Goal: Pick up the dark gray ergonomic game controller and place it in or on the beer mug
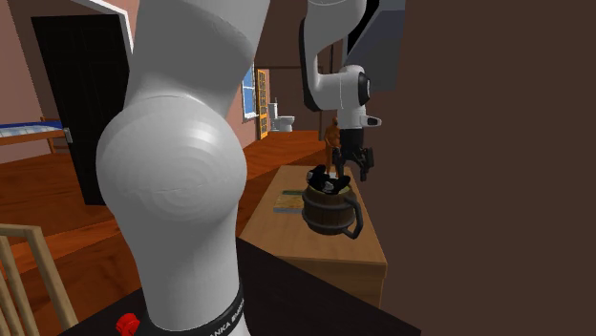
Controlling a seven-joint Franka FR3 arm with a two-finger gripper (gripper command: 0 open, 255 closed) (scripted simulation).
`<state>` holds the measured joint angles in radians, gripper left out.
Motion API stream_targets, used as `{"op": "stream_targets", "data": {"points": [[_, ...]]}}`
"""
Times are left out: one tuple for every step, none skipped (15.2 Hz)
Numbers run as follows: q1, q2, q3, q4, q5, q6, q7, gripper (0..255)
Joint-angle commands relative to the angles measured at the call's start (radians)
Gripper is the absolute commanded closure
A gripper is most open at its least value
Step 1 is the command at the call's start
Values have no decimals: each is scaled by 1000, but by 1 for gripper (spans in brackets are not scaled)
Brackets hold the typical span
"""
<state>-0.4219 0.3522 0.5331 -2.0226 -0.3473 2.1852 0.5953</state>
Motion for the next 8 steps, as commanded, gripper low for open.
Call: {"op": "stream_targets", "data": {"points": [[-3,-18,8,12,16,-27,-10,0],[-5,-35,15,26,31,-55,-20,0],[-7,-51,22,42,44,-83,-29,0],[-7,-63,26,55,55,-106,-35,0],[-7,-63,26,55,55,-106,-35,0],[-7,-63,26,55,55,-106,-35,0],[-7,-63,26,55,55,-106,-35,0],[-7,-63,26,55,55,-106,-35,0]]}}
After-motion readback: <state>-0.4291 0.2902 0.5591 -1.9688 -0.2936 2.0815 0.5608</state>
